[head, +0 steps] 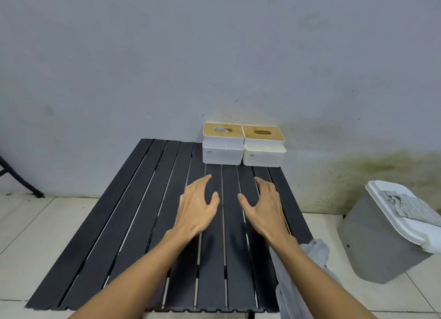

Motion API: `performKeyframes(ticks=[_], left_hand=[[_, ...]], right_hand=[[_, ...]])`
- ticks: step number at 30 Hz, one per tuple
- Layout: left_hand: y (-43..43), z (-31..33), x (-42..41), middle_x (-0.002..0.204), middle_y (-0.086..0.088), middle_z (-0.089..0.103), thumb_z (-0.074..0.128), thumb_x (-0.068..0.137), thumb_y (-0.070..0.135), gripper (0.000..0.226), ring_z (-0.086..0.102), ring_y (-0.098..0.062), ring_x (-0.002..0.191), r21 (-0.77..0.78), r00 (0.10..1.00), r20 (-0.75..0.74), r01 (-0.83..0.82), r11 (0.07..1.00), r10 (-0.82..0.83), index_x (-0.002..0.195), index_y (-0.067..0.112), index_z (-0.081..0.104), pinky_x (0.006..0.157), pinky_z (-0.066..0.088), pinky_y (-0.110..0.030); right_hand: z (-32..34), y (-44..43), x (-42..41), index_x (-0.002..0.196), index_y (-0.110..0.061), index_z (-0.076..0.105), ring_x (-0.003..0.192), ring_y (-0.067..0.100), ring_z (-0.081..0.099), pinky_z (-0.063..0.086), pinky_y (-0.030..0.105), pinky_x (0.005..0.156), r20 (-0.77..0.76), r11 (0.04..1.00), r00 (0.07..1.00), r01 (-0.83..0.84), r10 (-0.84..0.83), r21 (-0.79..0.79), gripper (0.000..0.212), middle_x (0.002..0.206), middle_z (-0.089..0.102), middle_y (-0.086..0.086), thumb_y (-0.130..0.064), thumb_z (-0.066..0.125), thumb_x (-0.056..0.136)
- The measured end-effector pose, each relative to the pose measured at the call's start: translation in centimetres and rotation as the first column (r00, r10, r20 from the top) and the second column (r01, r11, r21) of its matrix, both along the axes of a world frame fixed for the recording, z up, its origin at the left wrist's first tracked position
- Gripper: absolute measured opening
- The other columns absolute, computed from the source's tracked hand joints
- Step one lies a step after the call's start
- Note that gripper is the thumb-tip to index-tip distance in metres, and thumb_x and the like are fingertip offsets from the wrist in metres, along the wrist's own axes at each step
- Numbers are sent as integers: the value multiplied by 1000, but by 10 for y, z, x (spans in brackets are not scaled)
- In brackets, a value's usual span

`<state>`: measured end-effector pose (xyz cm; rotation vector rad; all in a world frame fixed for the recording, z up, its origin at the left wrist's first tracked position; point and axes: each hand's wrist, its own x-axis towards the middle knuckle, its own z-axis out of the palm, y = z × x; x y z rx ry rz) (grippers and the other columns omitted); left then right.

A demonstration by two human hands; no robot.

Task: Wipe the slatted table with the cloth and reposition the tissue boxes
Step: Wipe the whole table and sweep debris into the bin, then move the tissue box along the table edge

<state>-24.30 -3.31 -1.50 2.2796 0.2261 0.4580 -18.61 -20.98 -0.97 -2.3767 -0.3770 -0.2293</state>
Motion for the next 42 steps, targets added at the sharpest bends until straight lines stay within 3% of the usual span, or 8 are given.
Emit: performKeyframes(ticks=[8,15,19,22,27,31,35,42], left_hand=[[41,41,115,148,-4,43,52,97,26,53,41,-22,134,-328,995,6,-88,941,95,147,19,36,97,31,-27],[70,16,185,150,-10,42,45,98,33,58,42,-26,134,-417,976,-178,-187,889,122,149,10,32,97,35,-31],[83,-5,208,135,-15,56,42,93,37,54,55,-30,120,-439,956,-269,-228,869,115,133,3,51,97,42,-38],[87,-12,219,97,-7,61,41,89,38,29,57,-21,84,-478,963,-247,-218,851,108,94,15,58,89,52,-41],[89,-16,229,82,-4,59,45,85,32,21,56,-19,75,-508,968,-210,-230,830,140,79,16,57,87,55,-46],[88,-12,225,65,-3,45,46,84,26,31,46,-23,64,-477,964,-169,-261,839,204,57,15,37,66,50,-37],[102,-5,217,60,-3,49,47,84,26,33,51,-23,58,-493,958,-135,-286,822,252,54,13,43,66,52,-35],[150,14,195,67,-7,53,46,68,42,29,62,-25,68,-437,967,-28,-241,866,255,65,14,53,78,54,-60]], right_hand=[[28,65,114,150,-16,30,135,27,41,39,42,107,-126,977,990,89,-65,193,83,144,42,9,-41,75,85],[4,85,160,144,-11,33,125,29,44,37,31,89,-194,971,975,143,-106,189,79,131,46,12,-35,76,83],[-13,91,172,137,-11,37,112,29,50,39,31,84,-189,968,976,148,-110,203,72,119,50,9,-37,75,81],[-21,94,177,138,-13,37,101,23,47,40,31,81,-172,960,979,151,-112,236,75,122,54,12,-37,75,79],[-27,97,180,140,-13,37,103,18,44,38,28,81,-117,958,988,130,-103,255,74,122,55,11,-34,76,81],[-31,100,180,141,-11,39,117,26,50,37,27,85,-85,962,992,115,-96,247,74,122,55,10,-34,77,81],[-22,106,180,136,-10,47,117,25,48,38,27,90,-56,977,994,104,-95,184,69,123,49,9,-31,81,80],[4,140,186,131,-14,50,117,25,58,51,40,99,-80,970,997,15,5,245,76,127,61,6,-34,91,69]])
